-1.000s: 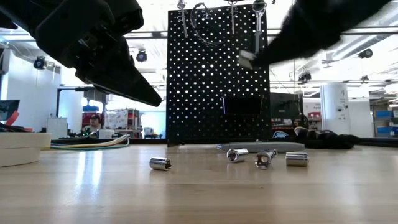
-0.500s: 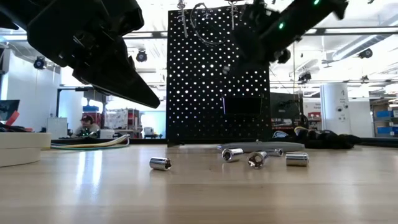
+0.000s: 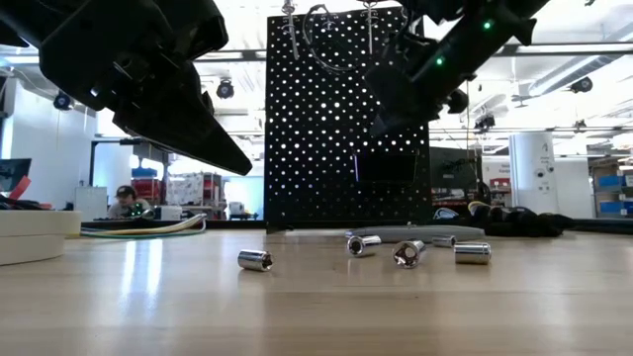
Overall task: Hang tools onto peg board
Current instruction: Put the socket into the black bin on the peg board
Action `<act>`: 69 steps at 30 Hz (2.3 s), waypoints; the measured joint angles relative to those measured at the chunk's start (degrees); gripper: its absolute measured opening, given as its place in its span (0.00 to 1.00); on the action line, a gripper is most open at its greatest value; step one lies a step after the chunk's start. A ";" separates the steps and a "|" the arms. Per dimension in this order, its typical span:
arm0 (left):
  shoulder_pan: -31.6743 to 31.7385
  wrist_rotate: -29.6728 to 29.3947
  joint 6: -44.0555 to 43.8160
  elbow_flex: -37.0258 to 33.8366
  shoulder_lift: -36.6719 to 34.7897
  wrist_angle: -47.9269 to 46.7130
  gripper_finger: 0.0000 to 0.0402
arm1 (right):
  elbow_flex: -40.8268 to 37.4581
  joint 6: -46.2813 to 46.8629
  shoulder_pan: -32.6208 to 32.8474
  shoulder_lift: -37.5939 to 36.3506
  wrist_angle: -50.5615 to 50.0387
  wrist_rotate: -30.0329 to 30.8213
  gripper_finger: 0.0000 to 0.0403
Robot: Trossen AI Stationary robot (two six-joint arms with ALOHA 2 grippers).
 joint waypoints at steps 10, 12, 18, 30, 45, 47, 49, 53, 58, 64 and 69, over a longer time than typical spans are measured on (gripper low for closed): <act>-0.30 2.01 -2.00 -0.02 0.00 0.06 0.19 | 0.01 4.52 1.99 -0.84 -1.40 -11.21 0.63; -0.33 2.01 -1.97 -0.02 0.00 0.12 0.19 | 0.02 2.19 3.67 -0.50 -1.38 -18.49 0.63; -0.26 3.46 -0.70 -0.02 0.00 1.61 0.19 | 0.09 -2.34 10.13 2.04 0.23 -35.34 0.57; -0.37 3.48 1.37 -0.04 0.74 4.96 0.19 | 0.72 -12.40 13.13 16.09 12.06 -36.00 0.53; -0.17 3.44 1.52 -0.04 0.74 5.51 0.19 | 0.94 -14.78 12.76 23.13 14.97 -40.95 0.47; -0.17 3.43 1.53 -0.04 0.74 5.52 0.19 | 0.94 -14.78 12.77 23.05 15.02 -41.00 0.42; -0.17 3.43 1.54 -0.04 0.74 5.53 0.19 | 0.92 -14.91 12.78 22.85 14.95 -41.38 0.36; -0.17 3.43 1.54 -0.04 0.74 5.54 0.19 | 0.92 -15.02 12.78 22.78 14.78 -41.99 0.20; -0.17 3.41 1.54 -0.04 0.76 5.57 0.19 | 0.83 -14.97 12.78 22.31 14.51 -41.92 0.06; -0.17 3.42 1.54 -0.04 0.76 5.53 0.19 | 0.63 -14.39 13.00 19.16 12.92 -40.05 0.06; -0.17 3.41 1.56 -0.04 0.76 5.31 0.19 | 0.66 -15.97 13.08 12.27 9.13 -29.15 0.06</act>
